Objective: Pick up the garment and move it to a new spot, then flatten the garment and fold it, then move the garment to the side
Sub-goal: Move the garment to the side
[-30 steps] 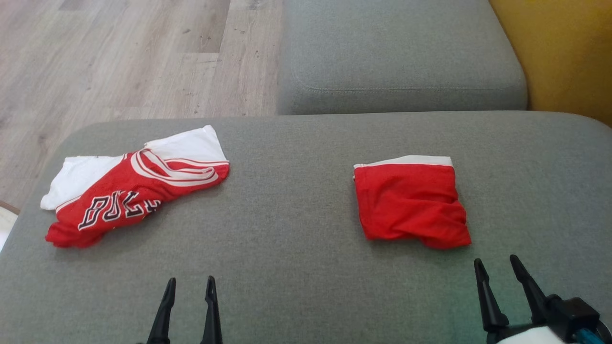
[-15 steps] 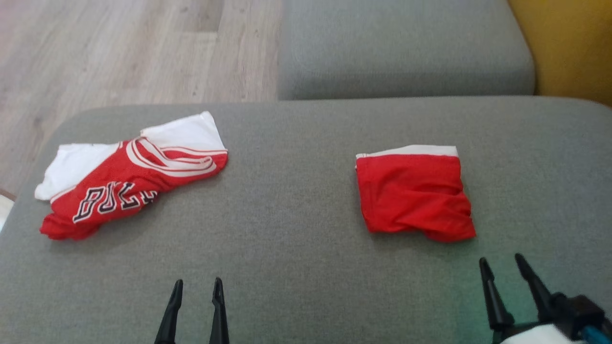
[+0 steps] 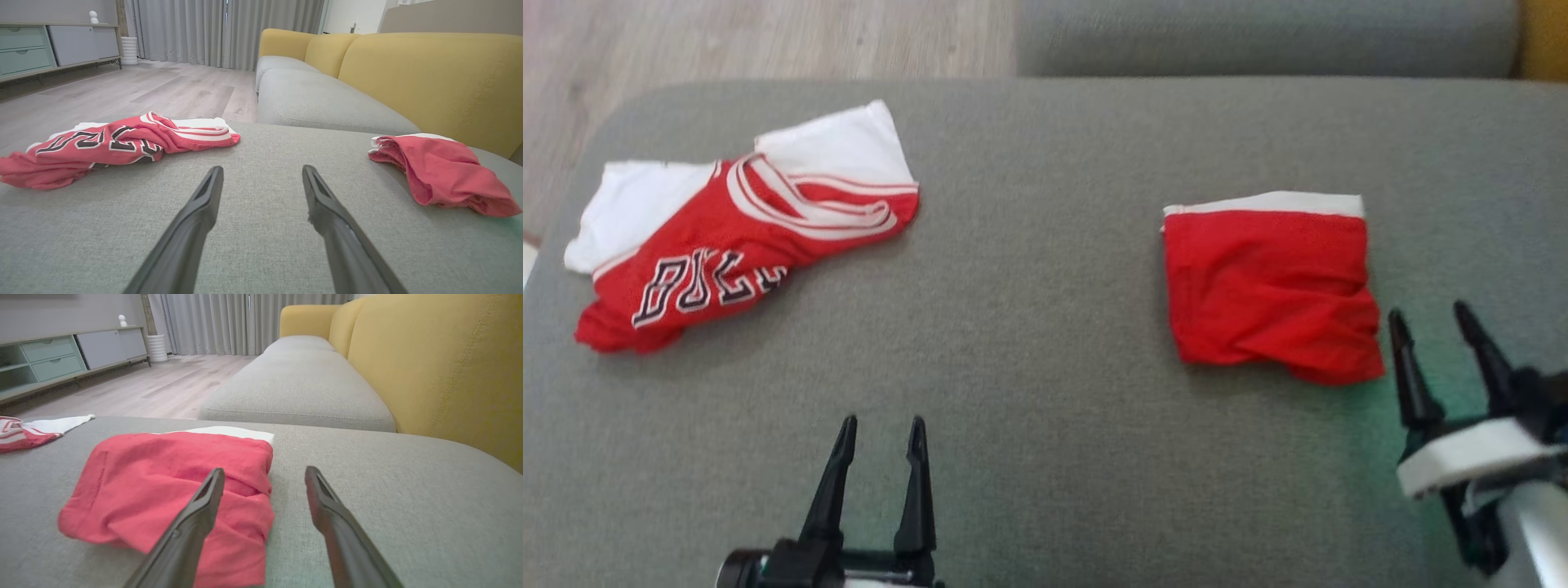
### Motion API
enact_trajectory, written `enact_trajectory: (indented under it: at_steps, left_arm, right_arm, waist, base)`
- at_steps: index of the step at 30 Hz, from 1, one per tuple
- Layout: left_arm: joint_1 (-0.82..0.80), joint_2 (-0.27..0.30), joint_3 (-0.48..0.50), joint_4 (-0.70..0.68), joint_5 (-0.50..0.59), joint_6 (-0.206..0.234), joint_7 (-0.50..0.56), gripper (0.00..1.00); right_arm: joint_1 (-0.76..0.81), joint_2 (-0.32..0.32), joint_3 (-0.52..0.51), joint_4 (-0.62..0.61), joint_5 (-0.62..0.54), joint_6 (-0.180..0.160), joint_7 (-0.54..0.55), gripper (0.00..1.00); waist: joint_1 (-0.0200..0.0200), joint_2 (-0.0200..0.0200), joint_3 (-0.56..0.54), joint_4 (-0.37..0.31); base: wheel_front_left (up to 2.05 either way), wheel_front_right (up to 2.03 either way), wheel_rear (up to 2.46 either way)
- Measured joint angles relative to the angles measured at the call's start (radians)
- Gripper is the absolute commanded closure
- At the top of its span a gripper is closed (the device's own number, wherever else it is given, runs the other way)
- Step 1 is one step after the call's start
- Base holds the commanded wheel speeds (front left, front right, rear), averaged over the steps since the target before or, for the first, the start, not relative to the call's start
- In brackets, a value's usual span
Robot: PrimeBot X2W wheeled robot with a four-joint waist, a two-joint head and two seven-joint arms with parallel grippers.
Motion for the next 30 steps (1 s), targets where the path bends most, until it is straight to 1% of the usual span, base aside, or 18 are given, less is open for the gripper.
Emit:
enact_trajectory:
  at_steps: [3, 6, 11, 14, 18, 19, 20, 21, 25, 30]
  left_arm:
    - [-0.026, 0.000, -0.014, -0.001, 0.000, -0.001, 0.000, 0.00]
    - [-0.062, -0.002, -0.027, -0.001, 0.000, -0.001, 0.000, 0.00]
    - [-0.101, -0.003, -0.037, 0.000, 0.000, -0.002, 0.000, 0.00]
    - [-0.118, -0.003, -0.051, 0.002, 0.000, -0.008, 0.000, 0.00]
    - [-0.129, -0.003, -0.056, 0.003, 0.000, -0.007, 0.000, 0.00]
    - [-0.129, -0.003, -0.058, 0.004, 0.000, -0.007, 0.000, 0.00]
    - [-0.129, -0.003, -0.059, 0.006, 0.000, -0.002, 0.000, 0.00]
    - [-0.129, -0.003, -0.059, 0.006, 0.000, 0.000, 0.000, 0.00]
    - [-0.131, -0.003, -0.054, 0.004, 0.002, 0.000, 0.000, 0.00]
    - [-0.155, -0.003, -0.046, -0.001, 0.020, -0.010, 0.000, 0.00]
  right_arm:
    - [-0.061, -0.019, -0.007, 0.047, 0.012, 0.000, 0.005, 0.00]
    - [-0.130, -0.039, -0.016, 0.089, 0.025, 0.000, 0.037, 0.00]
    - [-0.216, -0.066, -0.039, 0.170, 0.035, 0.000, 0.125, 0.00]
    - [-0.225, -0.067, -0.018, 0.198, 0.072, 0.000, 0.182, 0.00]
    - [-0.226, -0.064, 0.027, 0.195, 0.155, 0.000, 0.241, 0.00]
    - [-0.227, -0.065, 0.029, 0.190, 0.172, 0.000, 0.244, 0.47]
    - [-0.228, -0.066, 0.041, 0.181, 0.189, 0.000, 0.250, 0.89]
    - [-0.228, -0.067, 0.051, 0.175, 0.193, 0.000, 0.252, 1.00]
    - [-0.232, -0.089, 0.048, 0.159, 0.185, 0.000, 0.253, 1.00]
    - [-0.263, -0.168, 0.026, 0.115, 0.171, 0.000, 0.285, 1.00]
  waist:
    - [0.0000, 0.0000, 0.037, 0.015]
    - [0.0000, 0.0000, 0.075, 0.033]
    - [0.0000, 0.0000, 0.131, 0.063]
    - [-0.0001, 0.0000, 0.154, 0.085]
    - [-0.0001, 0.0000, 0.177, 0.099]
    - [-0.0001, 0.0000, 0.180, 0.098]
    - [-0.0001, 0.0000, 0.181, 0.093]
    - [-0.0002, 0.0000, 0.182, 0.089]
    - [-0.0002, 0.0000, 0.190, 0.060]
    - [-0.0002, 0.0000, 0.217, -0.001]
  base:
    - [0.00, 0.00, 0.00]
    - [0.00, 0.00, 0.00]
    - [0.00, 0.00, 0.00]
    - [0.00, 0.00, 0.00]
    - [0.00, 0.00, 0.00]
    - [0.00, 0.00, 0.00]
    - [0.00, 0.00, 0.00]
    - [0.00, 0.00, 0.00]
    - [0.00, 0.00, 0.00]
    - [0.00, 0.00, 0.00]
